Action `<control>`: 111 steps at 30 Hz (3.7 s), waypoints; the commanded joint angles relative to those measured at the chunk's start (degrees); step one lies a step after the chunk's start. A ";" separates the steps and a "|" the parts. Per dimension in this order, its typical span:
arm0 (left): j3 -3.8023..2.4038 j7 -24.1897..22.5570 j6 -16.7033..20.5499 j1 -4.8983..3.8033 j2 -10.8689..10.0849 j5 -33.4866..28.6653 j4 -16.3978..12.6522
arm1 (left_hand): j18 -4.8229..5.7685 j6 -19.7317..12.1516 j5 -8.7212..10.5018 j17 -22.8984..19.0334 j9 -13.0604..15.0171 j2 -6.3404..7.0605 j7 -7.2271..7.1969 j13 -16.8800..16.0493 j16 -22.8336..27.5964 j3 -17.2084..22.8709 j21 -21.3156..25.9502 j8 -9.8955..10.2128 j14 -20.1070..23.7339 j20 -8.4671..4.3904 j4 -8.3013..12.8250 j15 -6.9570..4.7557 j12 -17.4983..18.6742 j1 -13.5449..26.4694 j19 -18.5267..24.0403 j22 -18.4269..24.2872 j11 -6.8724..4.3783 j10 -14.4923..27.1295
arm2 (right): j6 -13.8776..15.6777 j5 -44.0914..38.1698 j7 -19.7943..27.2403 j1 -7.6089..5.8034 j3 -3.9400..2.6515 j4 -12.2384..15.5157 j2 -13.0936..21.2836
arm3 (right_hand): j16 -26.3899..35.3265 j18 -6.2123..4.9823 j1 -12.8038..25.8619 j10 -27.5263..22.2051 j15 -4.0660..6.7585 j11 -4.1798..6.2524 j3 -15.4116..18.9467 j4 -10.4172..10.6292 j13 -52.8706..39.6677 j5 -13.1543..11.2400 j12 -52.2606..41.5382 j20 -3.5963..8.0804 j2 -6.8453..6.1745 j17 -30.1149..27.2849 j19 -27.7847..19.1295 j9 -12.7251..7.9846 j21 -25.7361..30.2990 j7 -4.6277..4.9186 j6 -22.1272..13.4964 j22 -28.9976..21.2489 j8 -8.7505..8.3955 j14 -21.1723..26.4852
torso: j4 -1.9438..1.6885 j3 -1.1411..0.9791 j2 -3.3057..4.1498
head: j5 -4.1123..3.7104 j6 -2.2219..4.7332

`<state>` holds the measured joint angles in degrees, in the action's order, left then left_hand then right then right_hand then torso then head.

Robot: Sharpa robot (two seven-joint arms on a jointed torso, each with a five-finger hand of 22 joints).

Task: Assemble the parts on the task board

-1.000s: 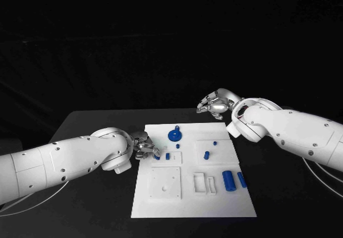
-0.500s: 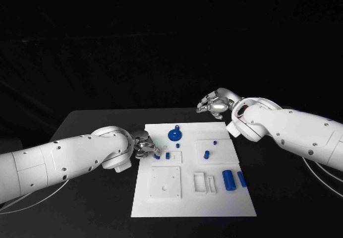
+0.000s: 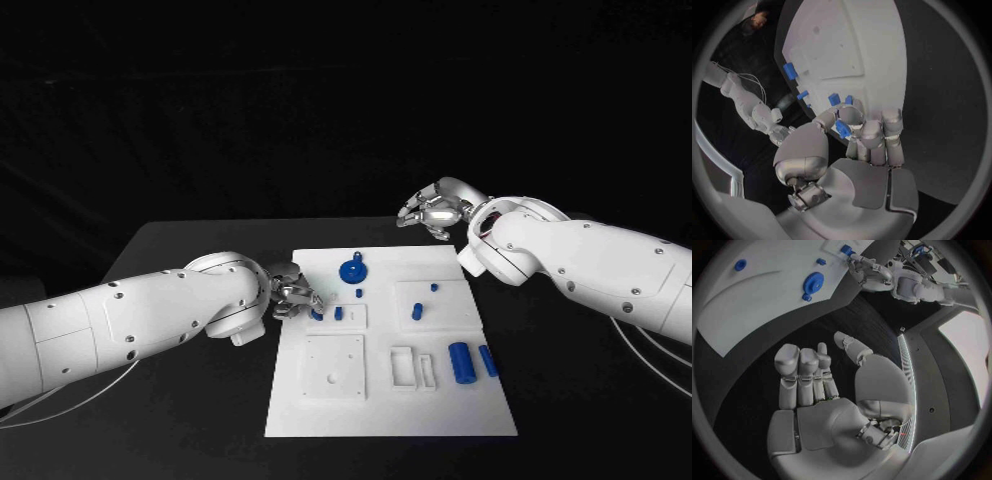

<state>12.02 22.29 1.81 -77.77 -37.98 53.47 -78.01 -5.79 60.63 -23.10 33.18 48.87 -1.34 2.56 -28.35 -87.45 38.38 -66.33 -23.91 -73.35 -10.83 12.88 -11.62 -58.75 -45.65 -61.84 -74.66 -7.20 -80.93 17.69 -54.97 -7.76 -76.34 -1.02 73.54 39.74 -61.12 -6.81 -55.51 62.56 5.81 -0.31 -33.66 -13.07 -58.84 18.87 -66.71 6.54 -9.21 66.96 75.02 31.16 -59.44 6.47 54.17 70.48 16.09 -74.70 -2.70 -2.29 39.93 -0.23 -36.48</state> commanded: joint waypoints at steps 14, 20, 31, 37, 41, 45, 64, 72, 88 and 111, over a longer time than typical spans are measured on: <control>0.70 0.73 -4.39 1.02 0.43 0.72 -1.05 | -1.00 12.02 -0.90 0.20 0.26 -0.46 -4.09 -0.34 -0.65 0.54 -0.57 -0.14 -0.47 -4.90 0.02 -1.45 -0.87 0.53 0.07 -0.01 -0.22 0.11 | -0.56 0.03 0.56 0.07 -0.04 -0.01 0.13 | 0.36 -8.19 0.60 -0.36 0.12 0.03 0.35 0.05 0.06 0.40 0.29 -0.26 0.24 -0.02 0.02 0.08 0.24 0.28 -0.04 -0.01 -0.30 -0.07 | -0.02 0.01 0.01 | -0.05 0.05; 0.70 0.80 -4.70 1.03 0.23 1.25 -1.31 | -1.02 12.12 -1.96 0.22 0.42 -0.50 -4.15 -0.50 -0.75 0.72 -0.67 -0.28 -0.45 -4.89 0.50 -1.48 -1.22 0.41 0.08 -0.04 -0.28 0.15 | -0.56 0.03 0.58 0.09 -0.04 -0.05 0.15 | 0.37 -8.19 0.60 -0.36 0.12 0.03 0.36 0.06 0.06 0.43 0.28 -0.26 0.24 -0.02 0.03 0.08 0.24 0.28 -0.03 -0.01 -0.31 -0.07 | 0.01 0.00 -0.01 | 0.04 -0.07; 0.70 0.96 -4.73 1.04 -0.16 1.39 -1.47 | -1.04 12.23 -2.32 0.24 0.54 -0.41 -4.21 -0.62 -0.81 0.79 -0.73 -0.41 -0.44 -4.89 0.82 -1.49 -1.49 0.30 0.08 -0.04 -0.33 0.12 | -0.54 0.03 0.60 0.10 -0.04 0.02 0.21 | 0.37 -8.19 0.61 -0.36 0.12 0.03 0.36 0.05 0.07 0.47 0.28 -0.26 0.24 -0.02 0.03 0.10 0.25 0.28 -0.03 -0.01 -0.31 -0.07 | 0.01 0.00 0.00 | -0.12 -0.14; 0.70 0.87 -4.55 1.04 0.05 1.39 -1.46 | -1.04 12.26 -2.34 0.24 0.57 -0.36 -4.22 -0.65 -0.82 0.76 -0.74 -0.45 -0.44 -4.88 0.85 -1.49 -1.57 0.32 0.07 -0.04 -0.34 0.10 | -0.54 0.03 0.62 0.14 -0.04 -0.02 0.15 | 0.38 -8.19 0.62 -0.36 0.12 0.03 0.37 0.06 0.07 0.49 0.28 -0.26 0.25 -0.02 0.03 0.10 0.25 0.28 -0.03 0.00 -0.32 -0.08 | 0.06 -0.01 0.01 | -0.16 -0.12; 0.67 0.77 -4.29 1.03 0.21 1.23 -1.35 | -1.02 12.23 -1.79 0.22 0.65 -0.23 -4.22 -0.71 -0.81 0.59 -0.76 -0.50 -0.42 -4.86 0.74 -1.50 -1.71 0.52 0.05 -0.01 -0.34 0.15 | -0.57 0.03 0.63 0.15 -0.04 -0.04 0.08 | 0.38 -8.19 0.62 -0.36 0.12 0.03 0.37 0.06 0.08 0.51 0.28 -0.26 0.26 -0.02 0.03 0.11 0.26 0.28 -0.02 0.00 -0.32 -0.08 | 0.04 -0.01 0.01 | -0.17 -0.16; 0.65 0.70 -3.68 1.03 0.31 1.04 -1.21 | -1.00 12.09 0.25 0.16 0.70 0.30 -4.19 -0.71 -0.74 0.17 -0.74 -0.49 -0.36 -4.83 0.14 -1.50 -1.76 1.11 0.02 0.06 -0.31 0.26 | -0.59 0.03 0.62 0.15 -0.04 -0.05 0.07 | 0.38 -8.19 0.62 -0.36 0.12 0.03 0.37 0.06 0.08 0.51 0.28 -0.26 0.26 -0.02 0.03 0.11 0.26 0.28 -0.02 0.00 -0.32 -0.08 | 0.04 -0.06 0.02 | -0.17 -0.18; 0.65 0.75 -3.28 1.01 0.32 0.68 -1.12 | -1.47 11.46 9.06 -0.03 1.32 3.29 -4.22 -0.42 -0.71 -4.76 -0.79 -0.68 -0.10 -4.96 -3.09 -1.67 -2.09 4.99 0.64 0.17 -0.38 0.69 | -0.56 0.03 0.60 0.15 -0.04 -0.04 0.12 | 0.38 -8.19 0.66 -0.36 0.12 0.03 0.40 0.07 0.09 0.53 0.27 -0.27 0.26 -0.01 0.03 0.12 0.26 0.28 -0.01 0.01 -0.33 -0.08 | 0.02 -0.02 0.01 | -0.31 -0.15; 0.64 0.75 -2.90 1.01 0.31 0.63 -0.96 | -1.52 11.42 9.39 -0.06 1.33 3.39 -4.23 -0.38 -0.68 -4.96 -0.76 -0.67 -0.08 -4.97 -3.08 -1.69 -2.08 5.00 0.67 0.20 -0.39 0.71 | -0.59 0.03 0.60 0.15 -0.04 -0.06 0.09 | 0.39 -8.19 0.67 -0.37 0.12 0.03 0.40 0.07 0.09 0.54 0.27 -0.27 0.27 -0.01 0.04 0.13 0.27 0.28 -0.01 0.01 -0.33 -0.08 | -0.02 0.02 0.01 | -0.25 -0.08; 0.01 0.71 -1.22 0.98 -0.61 0.35 -0.91 | -1.64 10.87 6.84 -0.47 1.57 -0.16 -4.01 0.34 -0.20 -3.94 -0.86 -0.53 -0.05 -4.83 1.74 -1.53 -1.71 -1.20 0.69 0.45 -0.17 0.72 | -0.60 0.05 0.65 0.16 -0.04 -0.05 0.13 | 0.40 -8.19 0.72 -0.37 0.12 0.03 0.43 0.11 0.10 0.55 0.26 -0.28 0.29 -0.01 0.04 0.14 0.27 0.28 -0.02 0.02 -0.34 -0.08 | -0.02 0.00 0.00 | -0.32 0.05; -1.53 0.23 -3.55 0.78 0.48 1.27 0.85 | -1.51 10.58 7.95 -0.70 1.62 -0.16 -3.90 0.75 0.09 -4.08 -0.74 -0.31 -0.05 -4.74 2.38 -1.46 -1.39 -2.44 0.75 0.64 -0.09 0.71 | -0.73 0.07 0.66 0.26 -0.04 -0.13 0.04 | 0.40 -8.19 0.79 -0.36 0.12 0.03 0.47 0.15 0.11 0.57 0.25 -0.28 0.31 0.00 0.05 0.16 0.29 0.28 -0.03 0.02 -0.37 -0.09 | 0.01 -0.07 -0.01 | -0.25 0.01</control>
<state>10.52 22.83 -0.05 -76.92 -37.63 54.32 -77.16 -6.58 71.34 -15.31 32.54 50.44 1.11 -1.44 -27.66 -87.64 32.54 -67.00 -24.25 -73.36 -10.83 13.08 -12.76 -60.34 -44.88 -61.41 -74.11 -7.37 -80.16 17.61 -54.95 -7.66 -76.13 -1.02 73.43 39.83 -60.91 -6.81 -55.27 62.56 5.81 -0.31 -33.50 -12.90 -58.82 19.08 -66.71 6.54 -8.97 66.96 75.02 31.23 -59.44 6.37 54.07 70.48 16.09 -74.70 -2.68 -2.35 39.94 -0.52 -36.43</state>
